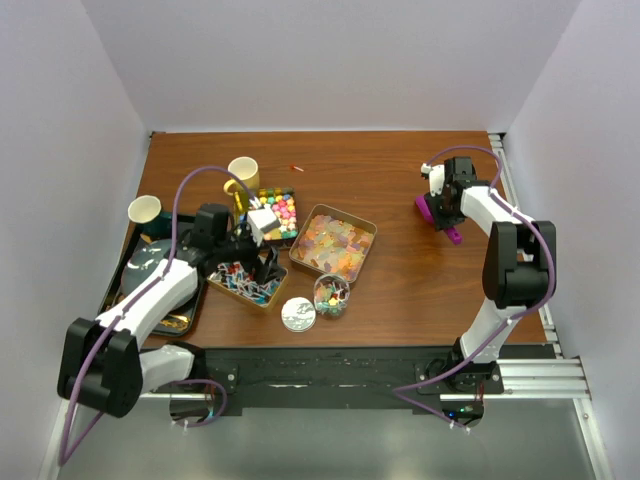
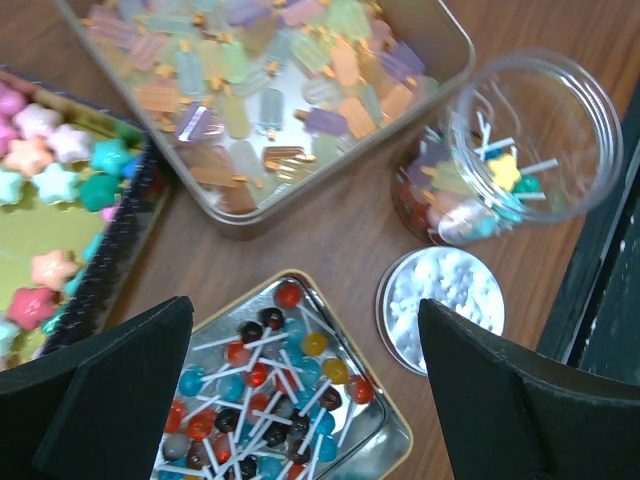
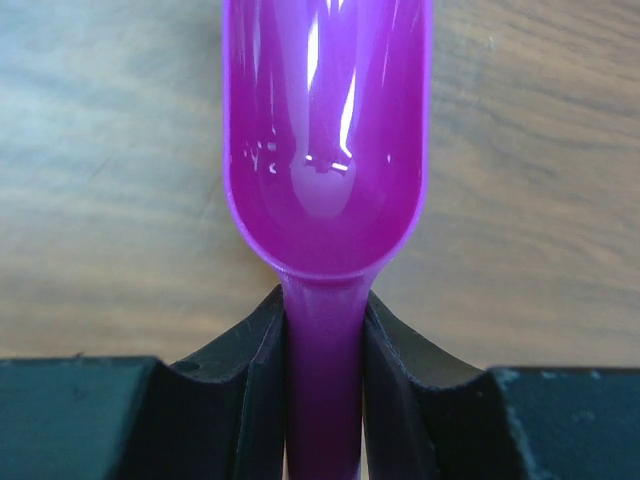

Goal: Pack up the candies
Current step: Place the spatula at the center of the board, then pick up the bottle lid at the center of the board.

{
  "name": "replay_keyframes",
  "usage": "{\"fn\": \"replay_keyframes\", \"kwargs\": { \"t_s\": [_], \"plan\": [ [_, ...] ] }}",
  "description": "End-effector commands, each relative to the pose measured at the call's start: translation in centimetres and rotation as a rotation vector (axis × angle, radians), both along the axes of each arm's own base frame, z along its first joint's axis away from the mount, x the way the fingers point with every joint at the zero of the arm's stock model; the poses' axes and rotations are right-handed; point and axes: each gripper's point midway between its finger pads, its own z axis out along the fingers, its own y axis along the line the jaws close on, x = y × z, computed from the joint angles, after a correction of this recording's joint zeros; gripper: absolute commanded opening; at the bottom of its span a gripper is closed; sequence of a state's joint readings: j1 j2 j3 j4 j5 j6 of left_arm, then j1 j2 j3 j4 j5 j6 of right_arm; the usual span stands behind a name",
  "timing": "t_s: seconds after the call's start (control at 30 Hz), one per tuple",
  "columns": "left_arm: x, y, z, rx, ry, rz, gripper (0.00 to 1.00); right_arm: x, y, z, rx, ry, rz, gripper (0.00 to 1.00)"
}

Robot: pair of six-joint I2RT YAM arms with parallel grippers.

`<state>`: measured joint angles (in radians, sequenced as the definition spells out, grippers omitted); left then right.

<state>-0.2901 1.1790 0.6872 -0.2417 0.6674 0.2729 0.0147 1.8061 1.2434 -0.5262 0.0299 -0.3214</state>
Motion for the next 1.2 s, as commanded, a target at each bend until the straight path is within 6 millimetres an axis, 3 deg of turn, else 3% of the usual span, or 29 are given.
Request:
{"fn": "replay_keyframes", "kwargs": {
  "t_s": [0.0,0.07,0.1,0.13,0.23,0.33,0.43,0.7,0.83,0.97,1.17],
  "plan": [
    [-1.6,-0.7,-0.6,0.060,-0.139,-0.146,1.00,4.5,1.3,1.4,0.063,-0.157,0.033,0.00],
    [-2.1,-0.8,-1.5,0.077,-0.156,-0.184,1.00,4.6,1.5,0.5,0.074,-0.135,0.040,0.10],
    [-2.3,-1.0,-1.6,0.079,-0.162,-0.205,1.00,4.9,1.6,0.6,0.081,-0.134,0.042,0.18],
    [-2.8,-1.2,-1.9,0.075,-0.150,-0.225,1.00,4.9,1.8,0.4,0.090,-0.124,0.042,0.35],
    [-4.5,-2.3,-3.0,0.100,-0.140,-0.321,1.00,4.6,2.0,0.6,0.107,-0.113,0.027,0.55],
    [-5.6,-3.3,-4.2,0.142,-0.161,-0.396,1.00,3.8,2.0,1.7,0.118,-0.117,0.011,0.67],
    [-6.6,-4.1,-5.1,0.142,-0.140,-0.457,1.00,3.2,2.5,3.6,0.162,-0.156,0.009,0.90],
    [-8.0,-4.9,-6.6,0.217,-0.120,-0.582,1.00,2.8,5.3,8.3,0.335,-0.262,0.016,0.92],
    [-7.6,-5.4,-7.5,0.251,-0.098,-0.567,1.00,2.9,5.8,9.3,0.371,-0.278,0.016,0.92],
    [-8.8,-6.1,-8.0,0.256,-0.076,-0.602,1.00,2.7,6.4,10.0,0.384,-0.294,0.072,0.92],
    [-9.6,-5.6,-9.1,0.304,-0.060,-0.622,1.00,2.7,6.4,10.1,0.371,-0.303,0.113,0.92]
  ]
}}
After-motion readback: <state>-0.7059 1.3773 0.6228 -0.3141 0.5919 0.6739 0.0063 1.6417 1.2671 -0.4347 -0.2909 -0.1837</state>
